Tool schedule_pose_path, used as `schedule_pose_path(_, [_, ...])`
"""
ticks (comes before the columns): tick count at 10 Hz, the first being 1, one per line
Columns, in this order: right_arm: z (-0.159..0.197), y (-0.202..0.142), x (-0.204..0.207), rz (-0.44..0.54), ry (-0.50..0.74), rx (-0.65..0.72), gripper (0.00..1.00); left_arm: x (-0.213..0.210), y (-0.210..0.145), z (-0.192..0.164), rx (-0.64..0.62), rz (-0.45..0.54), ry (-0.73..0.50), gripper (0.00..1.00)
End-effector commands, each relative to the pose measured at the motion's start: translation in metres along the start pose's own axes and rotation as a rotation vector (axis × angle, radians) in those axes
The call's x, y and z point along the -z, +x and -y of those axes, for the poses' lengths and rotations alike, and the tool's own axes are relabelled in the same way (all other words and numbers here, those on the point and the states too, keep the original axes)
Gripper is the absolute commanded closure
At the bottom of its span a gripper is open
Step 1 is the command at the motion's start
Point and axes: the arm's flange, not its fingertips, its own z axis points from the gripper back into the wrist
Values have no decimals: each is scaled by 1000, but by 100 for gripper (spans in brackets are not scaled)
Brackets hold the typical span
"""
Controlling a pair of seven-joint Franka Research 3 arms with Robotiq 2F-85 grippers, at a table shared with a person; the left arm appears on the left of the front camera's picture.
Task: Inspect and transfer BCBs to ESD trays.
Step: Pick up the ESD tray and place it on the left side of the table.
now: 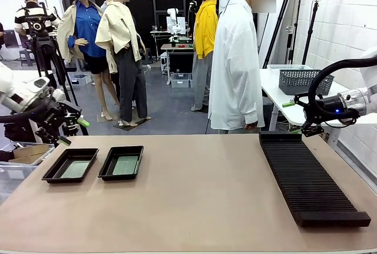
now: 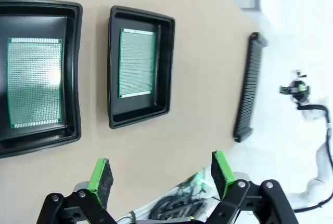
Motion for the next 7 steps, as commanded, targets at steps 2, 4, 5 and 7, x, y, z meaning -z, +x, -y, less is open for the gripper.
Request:
schedule_pose_path(2, [-1, 0, 2, 5, -4, 8, 0, -28, -1, -28, 4, 24, -167, 0])
schedule_pose_path(4, [-1, 0, 2, 5, -4, 8, 0, -36, -8, -46, 43, 1, -272, 0])
schedule_pose_path(5, [-1, 0, 2, 5, -4, 8, 0, -36, -10, -54, 79, -8, -307, 0])
schedule_pose_path(7, [-1, 0, 2, 5, -4, 8, 0, -38, -13, -72, 107, 0, -339, 0])
